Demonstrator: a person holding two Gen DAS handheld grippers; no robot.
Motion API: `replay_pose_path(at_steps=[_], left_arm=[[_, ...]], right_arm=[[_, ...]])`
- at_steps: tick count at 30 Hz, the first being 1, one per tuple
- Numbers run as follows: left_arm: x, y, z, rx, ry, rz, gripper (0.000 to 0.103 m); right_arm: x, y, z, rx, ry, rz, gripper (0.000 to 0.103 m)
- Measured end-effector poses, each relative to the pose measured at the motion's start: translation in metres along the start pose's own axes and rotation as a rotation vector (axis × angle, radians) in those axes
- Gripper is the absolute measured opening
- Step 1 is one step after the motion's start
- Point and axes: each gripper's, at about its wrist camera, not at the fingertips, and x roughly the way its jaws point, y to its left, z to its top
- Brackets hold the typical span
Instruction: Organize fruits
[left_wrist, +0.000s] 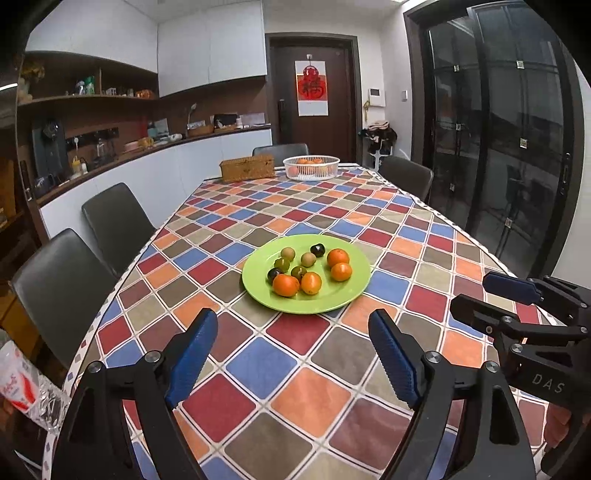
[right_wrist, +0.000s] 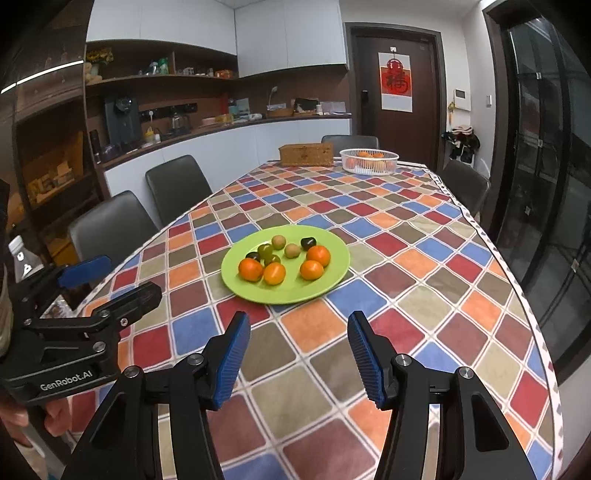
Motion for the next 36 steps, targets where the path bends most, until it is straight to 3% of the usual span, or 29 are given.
replay_pose_path(at_steps=[20, 32, 34, 36], left_arm=[[-0.038, -0.010, -0.008, 0.017, -0.065, 0.009, 0.084], [-0.060, -0.007, -0.006, 0.000, -0.106, 0.009, 0.091], [-0.062, -0.008, -0.006, -0.001, -0.110, 0.018, 0.094], [-0.065, -0.008, -0.006, -0.006, -0.117, 0.031, 0.103]], right_arm=[[-0.043, 0.002, -0.017, 0.019, -0.059, -0.010, 0.056], [-0.057, 0.007, -0.018, 0.005, -0.073, -0.018, 0.056], [-0.060, 0.008, -0.018, 0.003, -0.077, -0.019, 0.056], [-0.062, 0.009, -0.018, 0.003, -0.080, -0.018, 0.056]])
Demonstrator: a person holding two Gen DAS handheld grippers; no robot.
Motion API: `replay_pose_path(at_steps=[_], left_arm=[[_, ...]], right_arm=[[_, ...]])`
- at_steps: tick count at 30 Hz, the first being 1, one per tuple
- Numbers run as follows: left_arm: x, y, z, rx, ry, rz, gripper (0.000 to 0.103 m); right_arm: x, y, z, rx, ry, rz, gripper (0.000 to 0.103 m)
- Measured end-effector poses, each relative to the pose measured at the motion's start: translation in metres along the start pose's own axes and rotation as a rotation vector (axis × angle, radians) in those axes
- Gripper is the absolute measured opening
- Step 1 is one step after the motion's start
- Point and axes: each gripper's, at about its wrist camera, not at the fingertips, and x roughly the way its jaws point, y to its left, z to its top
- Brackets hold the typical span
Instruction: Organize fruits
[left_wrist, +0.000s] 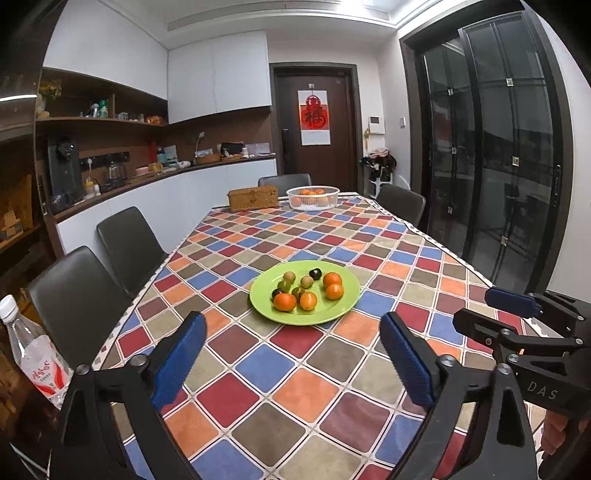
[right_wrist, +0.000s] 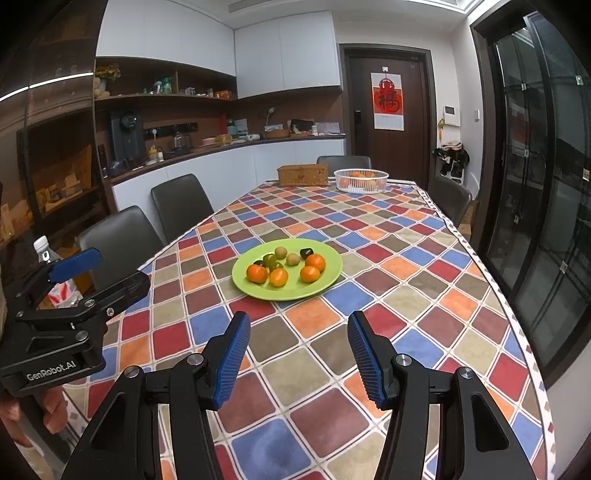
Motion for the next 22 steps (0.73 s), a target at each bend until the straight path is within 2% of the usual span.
replay_pose_path(at_steps=[10, 22], left_arm=[[-0.009, -0.001, -0.003, 0.009, 0.006, 0.020, 0.103], [-0.015, 0.006, -0.006, -0.036, 0.020, 0.024, 0.103]], right_arm=[[-0.007, 0.000, -0.001, -0.005, -0.011, -0.009, 0.056], [-0.014, 0.001, -0.001, -0.007, -0.012, -0.020, 0.056]])
